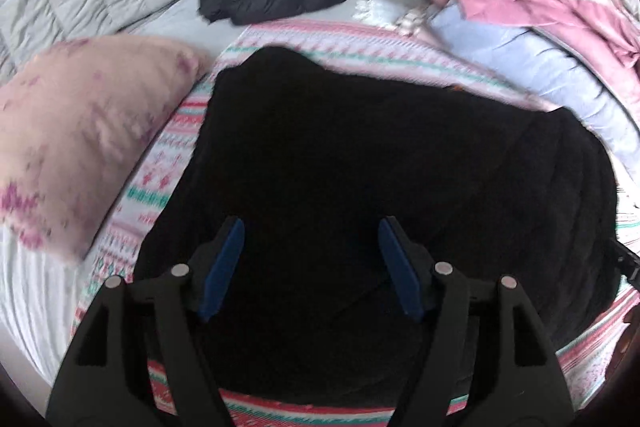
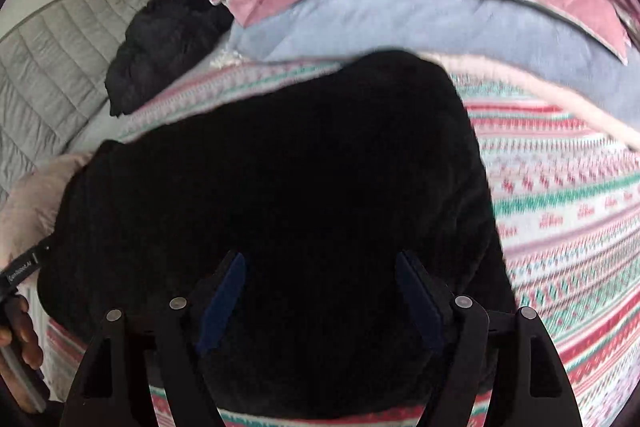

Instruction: Fold large clothes

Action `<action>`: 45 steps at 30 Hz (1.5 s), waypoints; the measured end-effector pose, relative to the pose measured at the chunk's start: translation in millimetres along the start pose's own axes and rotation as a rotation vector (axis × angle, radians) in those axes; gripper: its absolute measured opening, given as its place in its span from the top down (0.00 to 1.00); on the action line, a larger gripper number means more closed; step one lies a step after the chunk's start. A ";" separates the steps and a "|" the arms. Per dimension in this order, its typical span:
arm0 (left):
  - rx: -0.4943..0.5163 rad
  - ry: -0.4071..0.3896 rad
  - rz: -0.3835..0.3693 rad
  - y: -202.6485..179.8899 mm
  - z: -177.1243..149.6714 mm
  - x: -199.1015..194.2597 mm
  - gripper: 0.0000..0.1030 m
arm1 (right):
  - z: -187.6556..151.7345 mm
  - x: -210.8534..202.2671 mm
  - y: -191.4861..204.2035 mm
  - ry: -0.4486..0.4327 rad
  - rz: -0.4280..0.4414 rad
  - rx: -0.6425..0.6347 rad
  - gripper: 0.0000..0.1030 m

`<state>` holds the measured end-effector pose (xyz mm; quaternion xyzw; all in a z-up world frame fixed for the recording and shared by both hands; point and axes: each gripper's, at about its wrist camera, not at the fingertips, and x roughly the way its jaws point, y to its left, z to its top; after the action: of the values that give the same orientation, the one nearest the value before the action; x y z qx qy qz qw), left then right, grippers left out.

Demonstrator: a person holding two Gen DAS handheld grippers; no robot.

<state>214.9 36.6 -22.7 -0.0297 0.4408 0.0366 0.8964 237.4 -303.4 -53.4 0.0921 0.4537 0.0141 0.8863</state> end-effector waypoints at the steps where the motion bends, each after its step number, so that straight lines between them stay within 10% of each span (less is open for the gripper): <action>1: -0.019 0.006 -0.003 6.1 -1.7 1.2 0.29 | -1.8 -3.3 -2.6 -0.006 -0.004 0.005 0.24; 21: -0.061 0.059 0.028 24.2 -8.9 31.1 0.18 | -5.5 36.5 -52.4 0.107 0.015 0.057 0.16; 32: -0.092 0.014 -0.020 27.6 -4.3 5.4 0.18 | -6.0 -10.0 -92.9 0.035 0.099 0.207 0.15; 36: -0.023 -0.057 -0.132 4.7 -8.4 -23.9 0.18 | -25.5 -20.9 -123.4 0.071 0.056 0.313 0.15; 45: 0.255 -0.052 -0.169 -83.7 -44.6 -20.8 0.18 | -74.4 -6.6 -175.3 0.213 0.339 0.605 0.15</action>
<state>174.7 -51.4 -31.7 0.0481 0.4143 -0.0944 0.9040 163.3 -465.2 -121.5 0.4223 0.5055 0.0356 0.7516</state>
